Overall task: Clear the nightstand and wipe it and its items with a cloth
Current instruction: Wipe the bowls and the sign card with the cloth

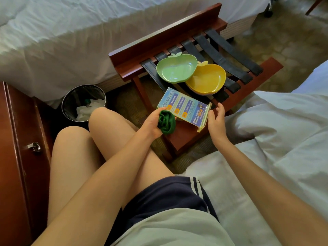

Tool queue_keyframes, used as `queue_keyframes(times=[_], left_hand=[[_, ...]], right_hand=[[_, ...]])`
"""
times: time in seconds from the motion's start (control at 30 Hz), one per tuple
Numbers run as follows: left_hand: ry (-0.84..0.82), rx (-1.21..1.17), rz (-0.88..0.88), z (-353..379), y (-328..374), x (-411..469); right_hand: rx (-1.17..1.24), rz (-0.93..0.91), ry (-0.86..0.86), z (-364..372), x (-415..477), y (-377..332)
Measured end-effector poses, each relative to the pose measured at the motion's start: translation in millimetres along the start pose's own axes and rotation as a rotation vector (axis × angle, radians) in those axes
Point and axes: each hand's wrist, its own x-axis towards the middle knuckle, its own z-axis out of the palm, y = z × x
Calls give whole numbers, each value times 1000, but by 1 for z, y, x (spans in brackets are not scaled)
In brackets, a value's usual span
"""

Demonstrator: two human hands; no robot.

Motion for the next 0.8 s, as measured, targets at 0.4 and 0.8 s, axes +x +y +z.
queue_keyframes(times=[0.4, 0.8], left_hand=[[550, 247, 331, -3, -6, 13], [439, 1321, 942, 30, -24, 55]], right_hand=[[86, -4, 19, 27, 8, 10], [135, -40, 19, 36, 6, 12]])
